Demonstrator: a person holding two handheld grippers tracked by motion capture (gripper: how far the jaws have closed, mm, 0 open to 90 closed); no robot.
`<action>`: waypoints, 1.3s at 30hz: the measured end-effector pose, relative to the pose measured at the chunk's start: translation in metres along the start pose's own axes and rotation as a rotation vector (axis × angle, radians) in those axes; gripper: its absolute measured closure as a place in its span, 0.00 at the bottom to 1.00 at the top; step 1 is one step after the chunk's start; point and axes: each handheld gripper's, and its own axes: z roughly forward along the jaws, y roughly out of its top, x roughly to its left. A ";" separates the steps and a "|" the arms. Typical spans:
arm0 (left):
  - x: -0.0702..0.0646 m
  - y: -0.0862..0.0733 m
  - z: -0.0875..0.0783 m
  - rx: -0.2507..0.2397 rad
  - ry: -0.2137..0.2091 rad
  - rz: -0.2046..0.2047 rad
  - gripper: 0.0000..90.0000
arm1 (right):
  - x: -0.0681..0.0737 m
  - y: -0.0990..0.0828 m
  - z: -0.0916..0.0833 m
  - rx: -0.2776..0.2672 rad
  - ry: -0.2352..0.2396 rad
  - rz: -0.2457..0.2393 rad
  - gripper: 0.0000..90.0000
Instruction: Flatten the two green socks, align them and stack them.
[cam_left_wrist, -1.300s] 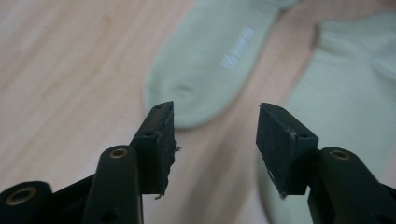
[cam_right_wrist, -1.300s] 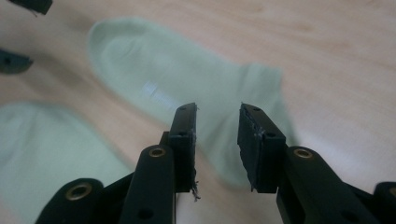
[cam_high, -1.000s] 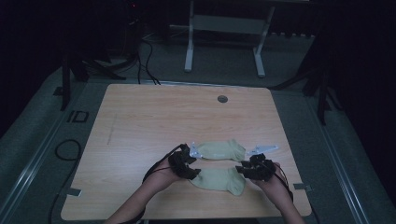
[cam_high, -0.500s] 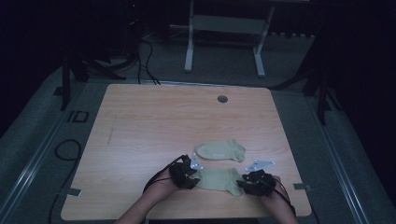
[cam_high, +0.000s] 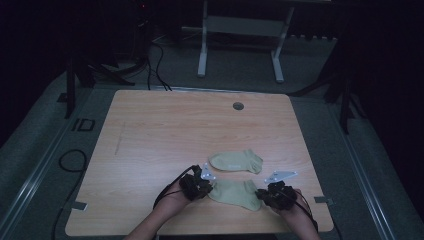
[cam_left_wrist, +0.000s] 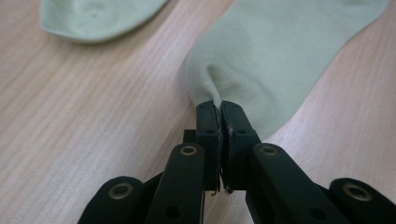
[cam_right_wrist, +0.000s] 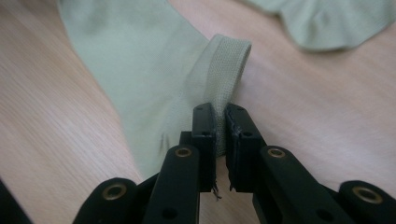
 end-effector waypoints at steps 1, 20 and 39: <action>0.001 0.002 -0.003 -0.009 -0.002 -0.002 0.96 | -0.001 0.002 -0.004 -0.014 0.000 0.004 0.92; 0.039 0.063 -0.018 -0.003 0.126 -0.008 0.96 | -0.057 0.071 -0.017 -0.044 -0.058 0.032 0.92; 0.055 0.064 0.038 0.077 0.144 -0.065 0.95 | -0.100 0.080 0.041 0.073 -0.071 0.114 0.91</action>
